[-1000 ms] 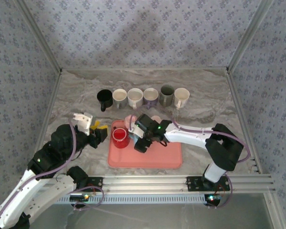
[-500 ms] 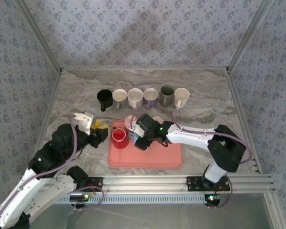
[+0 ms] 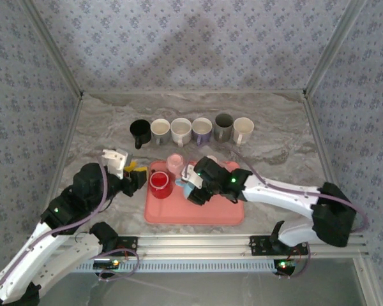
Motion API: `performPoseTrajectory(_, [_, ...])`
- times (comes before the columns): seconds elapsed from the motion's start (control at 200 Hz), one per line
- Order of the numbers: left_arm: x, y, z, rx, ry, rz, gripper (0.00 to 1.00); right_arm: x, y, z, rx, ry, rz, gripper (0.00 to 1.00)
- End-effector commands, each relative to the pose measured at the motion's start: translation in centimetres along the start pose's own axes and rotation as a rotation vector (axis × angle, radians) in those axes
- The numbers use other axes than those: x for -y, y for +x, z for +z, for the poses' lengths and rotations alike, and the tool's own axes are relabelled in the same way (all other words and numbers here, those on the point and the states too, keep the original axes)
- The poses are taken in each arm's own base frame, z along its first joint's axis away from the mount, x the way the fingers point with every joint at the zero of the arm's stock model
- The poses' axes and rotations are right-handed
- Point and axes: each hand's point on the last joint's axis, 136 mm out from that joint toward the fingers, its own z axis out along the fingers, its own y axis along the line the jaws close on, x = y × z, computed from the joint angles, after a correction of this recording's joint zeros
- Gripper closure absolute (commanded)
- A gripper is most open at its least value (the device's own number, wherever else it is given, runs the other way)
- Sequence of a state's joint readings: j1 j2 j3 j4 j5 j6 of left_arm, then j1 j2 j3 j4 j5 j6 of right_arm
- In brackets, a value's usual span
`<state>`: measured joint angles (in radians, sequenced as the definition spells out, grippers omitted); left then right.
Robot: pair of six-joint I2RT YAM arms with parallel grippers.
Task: Turn the mug right side up
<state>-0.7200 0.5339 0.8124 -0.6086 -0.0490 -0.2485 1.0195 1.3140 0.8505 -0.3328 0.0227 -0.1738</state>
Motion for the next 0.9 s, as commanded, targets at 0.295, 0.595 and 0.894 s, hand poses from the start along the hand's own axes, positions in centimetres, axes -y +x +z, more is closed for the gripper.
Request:
performPoseTrajectory(0.295, [7.5, 0.6, 2.2, -0.238, 0.378, -0.264, 0.49, 0.0, -2.5, -8.7, 0.291, 0.083, -0.391, 0.84])
performPoseTrajectory(0.595, [11.6, -0.9, 2.9, -0.397, 0.726, -0.686, 0.43, 0.0, -2.3, -13.7, 0.409, 0.175, -0.677, 0.86])
performPoseTrajectory(0.894, [12.7, -1.4, 4.5, -0.504, 0.857, -0.970, 0.40, 1.0, -3.7, -17.1, 0.516, 0.308, -0.750, 0.86])
